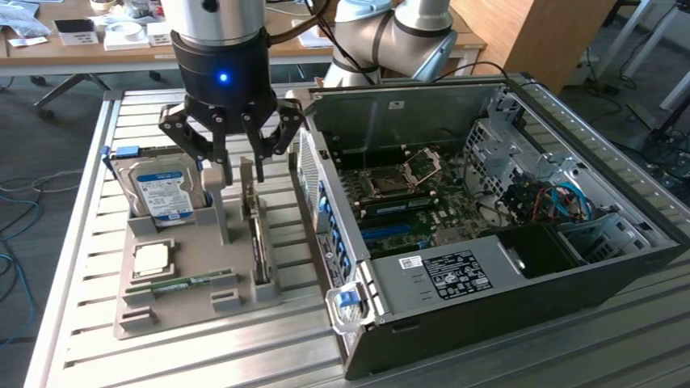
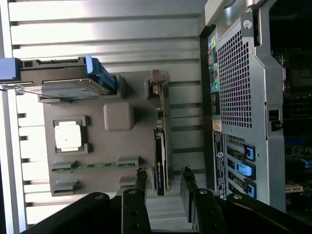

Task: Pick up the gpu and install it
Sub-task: 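Reach for the gpu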

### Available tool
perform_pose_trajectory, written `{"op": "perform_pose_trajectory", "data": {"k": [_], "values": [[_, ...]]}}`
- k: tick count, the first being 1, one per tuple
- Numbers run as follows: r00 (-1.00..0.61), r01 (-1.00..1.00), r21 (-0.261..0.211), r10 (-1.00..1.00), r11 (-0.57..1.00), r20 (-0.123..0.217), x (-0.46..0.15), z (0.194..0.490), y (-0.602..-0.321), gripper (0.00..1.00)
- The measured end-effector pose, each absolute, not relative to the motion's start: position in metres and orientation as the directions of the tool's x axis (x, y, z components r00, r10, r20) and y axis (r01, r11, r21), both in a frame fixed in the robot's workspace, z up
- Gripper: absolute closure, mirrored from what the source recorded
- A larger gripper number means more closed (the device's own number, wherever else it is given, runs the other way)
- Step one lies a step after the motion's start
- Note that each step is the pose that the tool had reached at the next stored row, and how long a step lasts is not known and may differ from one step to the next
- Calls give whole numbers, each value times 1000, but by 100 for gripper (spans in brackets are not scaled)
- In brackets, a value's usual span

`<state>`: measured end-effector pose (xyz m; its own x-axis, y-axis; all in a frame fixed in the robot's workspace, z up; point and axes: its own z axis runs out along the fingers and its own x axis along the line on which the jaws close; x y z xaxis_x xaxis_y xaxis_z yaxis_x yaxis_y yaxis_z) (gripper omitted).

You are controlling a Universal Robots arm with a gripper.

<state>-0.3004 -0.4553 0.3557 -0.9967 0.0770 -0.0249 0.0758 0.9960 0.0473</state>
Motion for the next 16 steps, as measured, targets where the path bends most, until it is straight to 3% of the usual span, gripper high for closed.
{"op": "perform_pose_trajectory", "data": {"k": [16], "values": [[-997, 76, 47, 77, 996, -25, -300, 343, -455, 58]]}}
